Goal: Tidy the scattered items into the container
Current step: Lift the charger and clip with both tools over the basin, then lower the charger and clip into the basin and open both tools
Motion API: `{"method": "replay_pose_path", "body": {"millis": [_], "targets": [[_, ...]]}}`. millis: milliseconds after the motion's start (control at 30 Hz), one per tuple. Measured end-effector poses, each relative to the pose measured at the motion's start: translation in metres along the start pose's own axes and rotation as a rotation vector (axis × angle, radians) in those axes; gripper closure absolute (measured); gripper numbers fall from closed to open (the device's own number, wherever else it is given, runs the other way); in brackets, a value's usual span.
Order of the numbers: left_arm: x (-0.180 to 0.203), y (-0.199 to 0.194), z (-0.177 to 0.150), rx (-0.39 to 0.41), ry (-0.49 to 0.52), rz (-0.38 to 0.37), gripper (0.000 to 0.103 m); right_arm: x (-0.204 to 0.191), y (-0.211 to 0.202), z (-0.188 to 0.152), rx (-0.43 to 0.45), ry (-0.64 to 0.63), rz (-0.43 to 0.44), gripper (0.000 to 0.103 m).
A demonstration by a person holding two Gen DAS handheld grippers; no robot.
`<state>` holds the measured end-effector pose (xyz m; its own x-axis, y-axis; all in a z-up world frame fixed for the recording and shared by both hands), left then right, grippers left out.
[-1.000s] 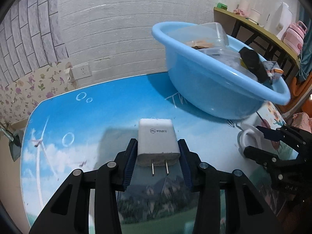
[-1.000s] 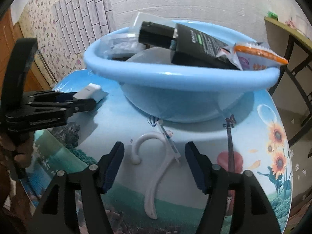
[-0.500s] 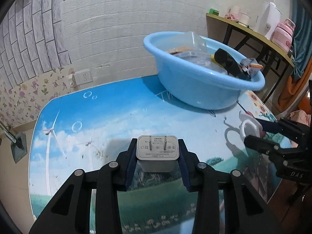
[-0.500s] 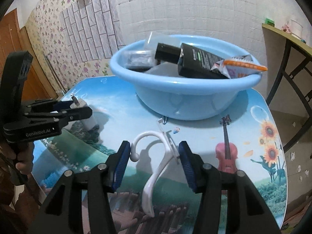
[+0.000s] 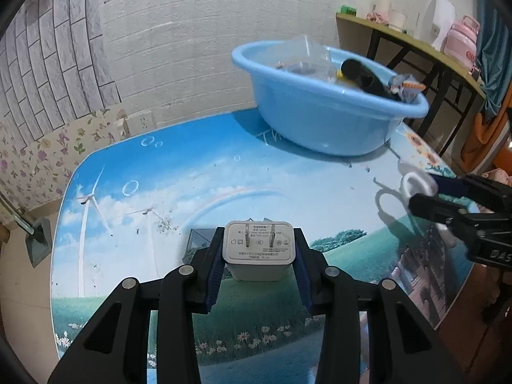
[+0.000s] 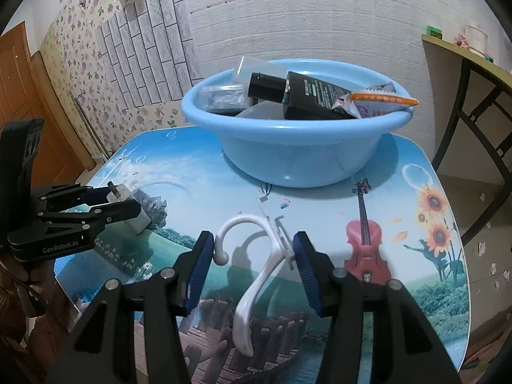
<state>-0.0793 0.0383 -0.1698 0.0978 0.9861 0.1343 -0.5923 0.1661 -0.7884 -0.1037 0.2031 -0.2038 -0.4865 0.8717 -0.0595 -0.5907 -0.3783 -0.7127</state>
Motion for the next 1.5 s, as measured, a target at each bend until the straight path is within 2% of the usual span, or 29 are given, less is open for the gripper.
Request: {"method": "replay_pose_path", "body": {"millis": [167, 400, 567, 733, 1000, 1167, 1500], "targets": [[-0.002, 0.01, -0.004, -0.022, -0.011, -0.016, 0.066, -0.001, -0.006, 0.001, 0.015, -0.001, 0.002, 0.052], [0.007, -0.014, 0.009, 0.038, -0.004, -0.046, 0.066, 0.003, -0.016, 0.006, 0.045, 0.01, -0.003, 0.052], [0.022, -0.04, 0.033, 0.108, 0.013, -0.082, 0.066, 0.007, -0.036, 0.023, 0.108, 0.018, 0.0, 0.052], [0.042, -0.049, 0.064, 0.154, 0.051, -0.117, 0.066, 0.009, -0.054, 0.048, 0.177, 0.022, 0.013, 0.052], [0.073, -0.038, 0.107, 0.181, 0.083, -0.149, 0.066, 0.028, -0.051, 0.082, 0.233, 0.039, 0.002, 0.052], [0.085, -0.024, 0.137, 0.192, 0.104, -0.149, 0.066, 0.053, -0.044, 0.107, 0.264, 0.062, -0.006, 0.052], [0.096, 0.016, 0.182, 0.188, 0.107, -0.143, 0.066, 0.102, -0.005, 0.14, 0.249, 0.08, -0.006, 0.052]]}}
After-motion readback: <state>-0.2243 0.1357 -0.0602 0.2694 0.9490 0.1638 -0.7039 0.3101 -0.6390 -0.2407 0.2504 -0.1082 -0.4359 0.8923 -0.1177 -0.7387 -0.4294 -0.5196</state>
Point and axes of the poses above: each gripper's, at about its wrist camera, not at the fingertips, and y roughly the way its jaws point, x to its right, z to its top, the point moved 6 cm from there along y, roughly the way its jaws point, and after that the axes turned 9 degrees about -y, right-handed, at the moved point
